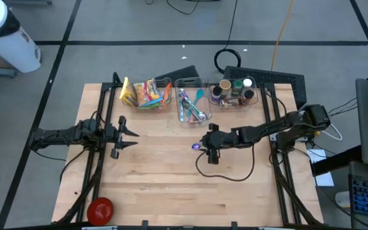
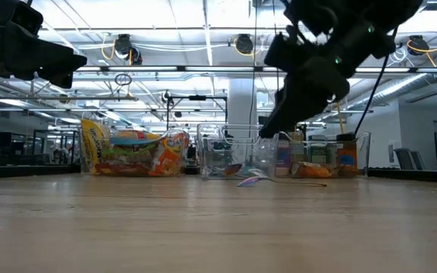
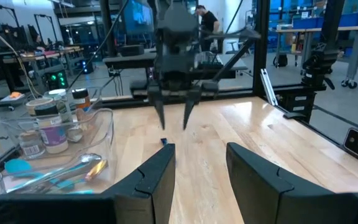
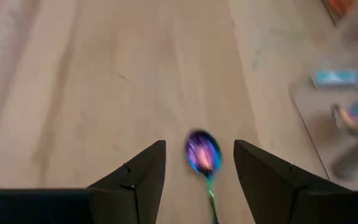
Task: Pick & Place Food Item
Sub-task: Put the blue spoon into the middle transparent bin, then return to Home Position
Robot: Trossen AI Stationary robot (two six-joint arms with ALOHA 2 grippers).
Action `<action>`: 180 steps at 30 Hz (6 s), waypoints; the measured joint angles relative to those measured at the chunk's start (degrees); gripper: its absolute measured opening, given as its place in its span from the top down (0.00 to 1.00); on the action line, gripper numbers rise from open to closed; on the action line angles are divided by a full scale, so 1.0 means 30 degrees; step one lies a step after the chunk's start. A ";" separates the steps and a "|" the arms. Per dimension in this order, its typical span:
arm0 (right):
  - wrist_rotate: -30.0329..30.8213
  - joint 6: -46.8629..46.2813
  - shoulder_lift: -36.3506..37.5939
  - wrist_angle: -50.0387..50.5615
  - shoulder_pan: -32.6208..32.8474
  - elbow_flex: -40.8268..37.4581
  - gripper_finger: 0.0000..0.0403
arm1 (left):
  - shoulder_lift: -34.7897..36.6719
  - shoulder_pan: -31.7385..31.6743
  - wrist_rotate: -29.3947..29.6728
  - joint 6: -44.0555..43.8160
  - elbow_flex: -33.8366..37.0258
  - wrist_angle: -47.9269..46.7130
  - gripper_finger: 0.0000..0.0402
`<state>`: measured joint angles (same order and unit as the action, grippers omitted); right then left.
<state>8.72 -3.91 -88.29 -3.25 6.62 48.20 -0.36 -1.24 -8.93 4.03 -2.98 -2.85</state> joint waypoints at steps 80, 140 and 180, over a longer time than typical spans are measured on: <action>-0.0861 0.1210 -0.5326 -0.7040 0.0682 -0.0997 1.00 | 0.0000 -0.0007 0.0006 0.0000 0.0000 0.0006 0.62; 0.3558 -0.4291 -0.2273 -1.2257 -0.7070 -0.0901 0.60 | 0.0000 -0.0004 0.0007 0.0000 0.0000 0.0004 0.62; 0.4347 0.0969 2.1507 0.3947 -0.3680 -0.7138 0.61 | 0.0000 0.0000 0.0007 0.0000 0.0000 0.0007 0.62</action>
<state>21.76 -1.00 -23.77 8.59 -4.42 26.78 -0.36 -1.24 -8.91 4.03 -2.98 -2.83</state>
